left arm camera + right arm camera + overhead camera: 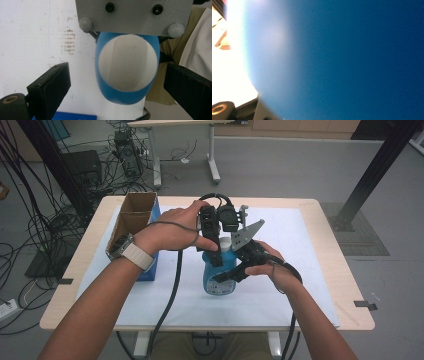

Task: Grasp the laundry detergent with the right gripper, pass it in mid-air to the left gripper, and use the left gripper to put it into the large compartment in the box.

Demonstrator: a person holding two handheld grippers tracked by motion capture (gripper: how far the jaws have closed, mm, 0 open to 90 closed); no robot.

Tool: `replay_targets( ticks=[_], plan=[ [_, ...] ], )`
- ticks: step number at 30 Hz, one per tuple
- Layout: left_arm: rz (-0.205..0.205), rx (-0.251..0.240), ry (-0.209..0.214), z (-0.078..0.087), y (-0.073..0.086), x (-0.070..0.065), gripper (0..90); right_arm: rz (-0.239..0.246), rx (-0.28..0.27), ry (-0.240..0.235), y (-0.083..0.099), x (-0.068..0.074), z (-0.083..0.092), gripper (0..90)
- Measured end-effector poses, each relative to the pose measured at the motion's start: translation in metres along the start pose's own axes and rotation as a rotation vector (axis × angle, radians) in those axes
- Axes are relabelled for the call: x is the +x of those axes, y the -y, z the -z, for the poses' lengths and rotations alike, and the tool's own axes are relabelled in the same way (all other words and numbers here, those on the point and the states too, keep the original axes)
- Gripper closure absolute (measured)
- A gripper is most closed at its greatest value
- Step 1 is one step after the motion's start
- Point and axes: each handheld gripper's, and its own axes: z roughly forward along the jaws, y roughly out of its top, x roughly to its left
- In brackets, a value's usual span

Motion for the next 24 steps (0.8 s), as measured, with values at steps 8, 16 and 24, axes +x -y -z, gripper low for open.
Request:
replay_targets(
  ticks=[8, 16, 24],
  plan=[
    [-0.001, -0.008, 0.016, -0.007, 0.0, 0.001, 7.8, 0.005, -0.005, 0.004, -0.002, 0.001, 0.001, 43.7],
    [-0.003, -0.005, 0.032, -0.011, -0.002, 0.001, 8.0, 0.003, -0.01, -0.004, -0.005, 0.003, 0.003, 43.7],
    [-0.015, -0.008, 0.035, -0.013, -0.004, 0.001, 8.4, 0.01, -0.019, -0.004, -0.006, 0.004, 0.005, 43.7]
  ],
)
